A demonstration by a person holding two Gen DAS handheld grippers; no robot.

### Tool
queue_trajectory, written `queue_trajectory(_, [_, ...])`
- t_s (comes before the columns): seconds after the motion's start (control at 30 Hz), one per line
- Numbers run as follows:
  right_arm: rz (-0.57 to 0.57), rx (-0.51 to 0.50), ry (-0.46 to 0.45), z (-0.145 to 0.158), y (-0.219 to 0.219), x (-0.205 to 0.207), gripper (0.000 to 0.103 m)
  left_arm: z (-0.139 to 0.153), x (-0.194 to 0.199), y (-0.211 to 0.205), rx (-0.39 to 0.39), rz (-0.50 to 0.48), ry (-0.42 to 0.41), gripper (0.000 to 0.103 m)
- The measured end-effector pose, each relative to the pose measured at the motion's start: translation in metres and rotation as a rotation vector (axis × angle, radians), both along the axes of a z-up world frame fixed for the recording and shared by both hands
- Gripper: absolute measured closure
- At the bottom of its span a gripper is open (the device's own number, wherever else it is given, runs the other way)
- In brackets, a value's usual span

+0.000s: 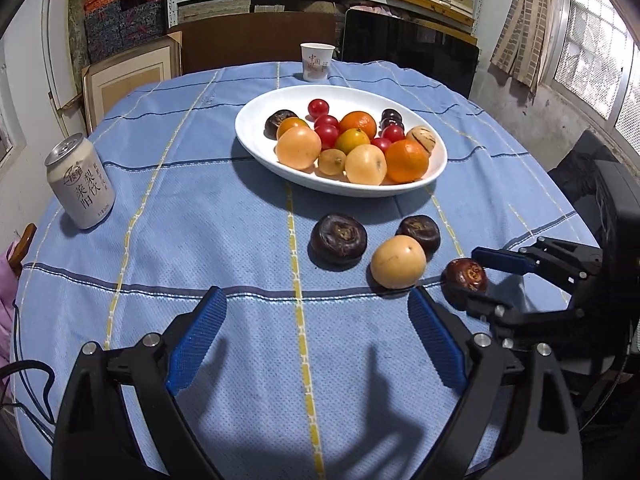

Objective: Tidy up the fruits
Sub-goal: 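Grasp a dark mangosteen with the right gripper while the left grasps a pale orange fruit, then lower the mangosteen and pale orange fruit onto the plate and open both grippers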

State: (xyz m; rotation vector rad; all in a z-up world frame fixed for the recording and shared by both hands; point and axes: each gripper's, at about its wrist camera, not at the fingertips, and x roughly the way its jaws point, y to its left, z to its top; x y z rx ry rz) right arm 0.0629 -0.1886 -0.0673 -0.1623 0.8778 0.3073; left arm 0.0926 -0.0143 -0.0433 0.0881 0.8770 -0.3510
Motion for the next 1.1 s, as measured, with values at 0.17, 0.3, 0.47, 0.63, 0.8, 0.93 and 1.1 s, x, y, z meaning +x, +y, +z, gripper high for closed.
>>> queue_trajectory(0.17, [-0.063,0.032,-0.028,0.006,-0.012,-0.012,0.062,-0.004,0.001,-0.017,0.011,-0.03,0.009,0.013])
queue_trajectory(0.3, [-0.113,0.079,-0.054,0.011,-0.03,-0.031,0.062,-0.01,0.004,-0.044,0.036,-0.066,0.008,0.013])
queue_trajectory(0.47, [-0.145,0.075,-0.057,0.005,-0.043,-0.045,0.061,-0.02,0.016,-0.068,0.054,-0.054,0.011,0.013])
queue_trajectory(0.63, [-0.159,0.09,-0.057,0.0,-0.049,-0.048,0.061,-0.027,0.024,-0.075,0.056,-0.036,0.024,0.013])
queue_trajectory(0.8, [-0.155,0.097,-0.049,-0.003,-0.049,-0.046,0.061,-0.032,0.025,-0.078,0.095,-0.035,-0.005,0.047])
queue_trajectory(0.93, [-0.156,0.107,-0.053,-0.002,-0.05,-0.048,0.061,-0.032,0.023,-0.075,0.072,-0.059,0.002,0.062])
queue_trajectory(1.1, [-0.158,0.112,-0.055,-0.002,-0.05,-0.05,0.061,-0.025,0.014,-0.063,0.035,-0.054,-0.008,0.062])
